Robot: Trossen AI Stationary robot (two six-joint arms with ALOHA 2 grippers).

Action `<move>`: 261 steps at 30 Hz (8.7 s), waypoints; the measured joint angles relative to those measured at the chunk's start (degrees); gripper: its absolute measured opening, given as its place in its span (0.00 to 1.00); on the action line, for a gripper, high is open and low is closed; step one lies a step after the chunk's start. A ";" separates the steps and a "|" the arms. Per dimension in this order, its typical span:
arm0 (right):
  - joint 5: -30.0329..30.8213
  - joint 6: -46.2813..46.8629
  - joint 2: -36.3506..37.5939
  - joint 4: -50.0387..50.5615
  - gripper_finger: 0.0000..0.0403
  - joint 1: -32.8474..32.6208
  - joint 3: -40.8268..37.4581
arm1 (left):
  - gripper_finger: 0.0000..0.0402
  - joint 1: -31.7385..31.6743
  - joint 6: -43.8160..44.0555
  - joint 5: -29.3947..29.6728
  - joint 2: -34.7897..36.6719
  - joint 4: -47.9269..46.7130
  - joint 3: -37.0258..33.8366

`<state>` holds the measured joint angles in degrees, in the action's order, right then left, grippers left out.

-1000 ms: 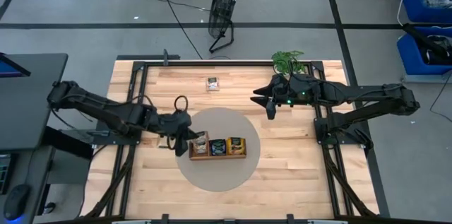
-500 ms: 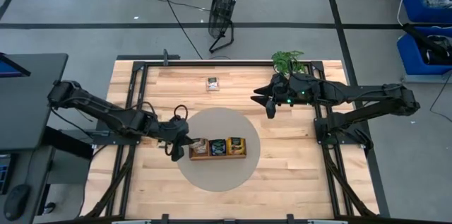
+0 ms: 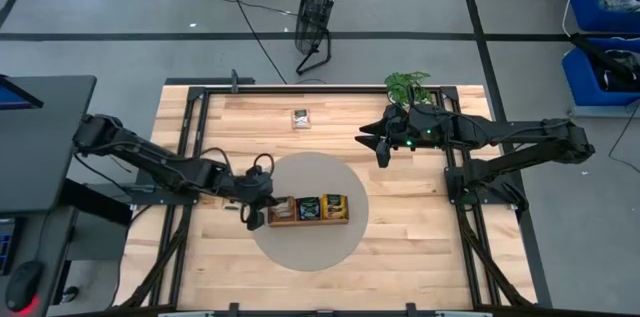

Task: Pick & Place Tea
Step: Put the brown tea bag into the left section of the wooden organizer

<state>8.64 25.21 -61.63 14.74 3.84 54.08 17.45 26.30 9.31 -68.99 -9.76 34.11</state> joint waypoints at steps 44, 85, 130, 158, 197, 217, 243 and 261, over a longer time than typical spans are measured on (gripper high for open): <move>2.51 -0.22 -0.04 0.91 0.44 0.28 0.00 | 0.28 -6.82 4.00 -4.34 2.10 -0.34 5.93; 2.48 1.29 -3.87 2.02 0.44 0.68 0.04 | 0.65 -61.89 24.55 -28.88 -17.87 21.26 7.55; 2.46 -0.44 -3.85 5.37 0.44 0.68 0.03 | 0.63 -61.99 -8.23 -27.12 -53.59 -25.65 51.15; 2.49 -0.22 -3.85 5.96 0.44 2.36 0.02 | 0.05 -57.13 -16.72 -22.35 -50.89 -29.33 50.86; 2.45 -0.24 -4.02 5.86 0.44 2.54 -0.02 | 0.64 -53.97 -26.36 -14.60 -51.43 -34.29 50.97; 2.49 -0.22 -4.07 6.43 0.44 2.56 -0.02 | 0.45 -51.20 -25.22 -11.85 -55.52 -31.32 51.50; 2.51 -0.22 -4.09 6.54 0.44 2.56 -0.02 | 0.00 -50.63 -28.57 -14.54 -55.35 -46.02 65.92; 2.51 -0.68 -4.11 6.67 0.44 2.56 0.00 | 0.00 -42.82 -21.11 -18.90 -38.16 -39.27 65.48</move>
<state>11.16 24.53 -65.73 21.41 6.39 54.08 -25.37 5.20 -9.59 -107.15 -49.03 99.59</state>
